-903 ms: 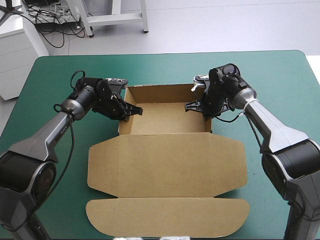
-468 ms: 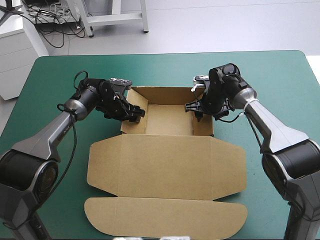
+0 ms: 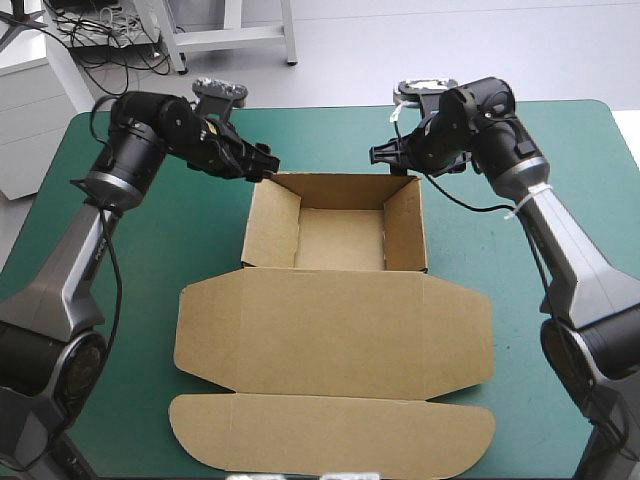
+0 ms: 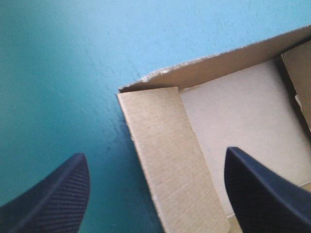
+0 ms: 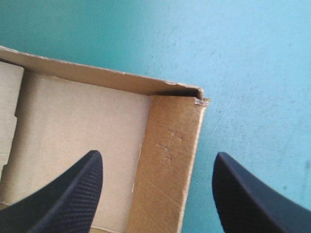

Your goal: Fold the box

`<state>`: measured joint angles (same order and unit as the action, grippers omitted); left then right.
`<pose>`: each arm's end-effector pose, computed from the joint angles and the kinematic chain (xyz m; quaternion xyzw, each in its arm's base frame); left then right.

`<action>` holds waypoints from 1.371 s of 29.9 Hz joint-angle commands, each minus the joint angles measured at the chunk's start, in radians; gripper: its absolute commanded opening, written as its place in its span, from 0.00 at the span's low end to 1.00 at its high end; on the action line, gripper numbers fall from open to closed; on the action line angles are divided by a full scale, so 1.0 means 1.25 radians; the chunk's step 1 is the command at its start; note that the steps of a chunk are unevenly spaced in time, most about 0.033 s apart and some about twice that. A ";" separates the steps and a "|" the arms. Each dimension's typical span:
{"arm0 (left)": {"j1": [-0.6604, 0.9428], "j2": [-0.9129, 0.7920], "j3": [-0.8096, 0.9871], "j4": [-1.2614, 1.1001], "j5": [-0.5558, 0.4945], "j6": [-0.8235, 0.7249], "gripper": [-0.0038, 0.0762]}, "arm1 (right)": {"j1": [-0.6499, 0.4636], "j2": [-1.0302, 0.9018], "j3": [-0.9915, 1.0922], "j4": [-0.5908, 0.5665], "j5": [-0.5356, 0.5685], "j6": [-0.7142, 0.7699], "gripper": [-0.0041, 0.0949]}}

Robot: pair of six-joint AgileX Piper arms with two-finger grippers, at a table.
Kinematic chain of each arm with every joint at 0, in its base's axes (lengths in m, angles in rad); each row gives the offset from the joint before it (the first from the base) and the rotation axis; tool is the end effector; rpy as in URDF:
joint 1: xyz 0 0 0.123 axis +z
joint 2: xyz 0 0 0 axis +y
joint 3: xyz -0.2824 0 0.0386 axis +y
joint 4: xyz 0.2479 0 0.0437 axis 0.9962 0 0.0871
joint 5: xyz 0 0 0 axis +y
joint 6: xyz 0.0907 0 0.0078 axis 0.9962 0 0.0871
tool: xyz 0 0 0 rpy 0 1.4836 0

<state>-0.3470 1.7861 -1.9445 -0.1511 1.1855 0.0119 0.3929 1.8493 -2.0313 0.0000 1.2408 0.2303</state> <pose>0.3618 -0.1443 0.4002 0.1640 0.9337 -0.1258 0.2925 0.3713 0.1539 0.3965 -0.0776 0.9523 0.0905 0.2809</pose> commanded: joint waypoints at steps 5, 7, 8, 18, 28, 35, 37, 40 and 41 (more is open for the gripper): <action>-0.003 -0.102 -0.154 0.168 0.080 -0.001 0.47 | -0.044 -0.108 -0.015 -0.011 0.010 0.002 0.65; -0.003 -0.134 -0.148 0.187 0.080 0.003 0.30 | -0.044 -0.109 -0.001 -0.016 0.010 0.002 0.65; -0.003 -0.151 -0.144 0.197 0.080 0.003 0.22 | -0.044 -0.109 0.012 -0.016 0.010 0.002 0.65; -0.003 -0.349 0.043 0.024 0.080 0.135 0.03 | -0.044 -0.078 0.154 0.050 0.010 -0.004 0.65; -0.003 -0.606 0.418 0.126 -0.013 0.101 0.04 | -0.044 0.016 0.156 0.108 0.010 -0.022 0.65; -0.003 -0.786 0.681 0.121 -0.041 0.095 0.04 | -0.044 0.057 0.156 0.107 0.010 -0.022 0.63; -0.003 -0.830 0.750 0.121 -0.043 0.078 0.04 | -0.044 0.064 0.156 0.107 0.010 -0.022 0.60; -0.003 -0.901 0.859 0.121 -0.043 0.057 0.04 | -0.044 0.068 0.156 0.107 0.010 -0.029 0.53; -0.003 -0.924 0.888 0.121 -0.043 0.057 0.04 | -0.044 0.069 0.156 0.107 0.010 -0.039 0.51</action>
<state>-0.3470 0.6952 -0.9017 0.0000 1.1845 0.1059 0.3428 1.9890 -1.8118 0.1269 1.2354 0.2082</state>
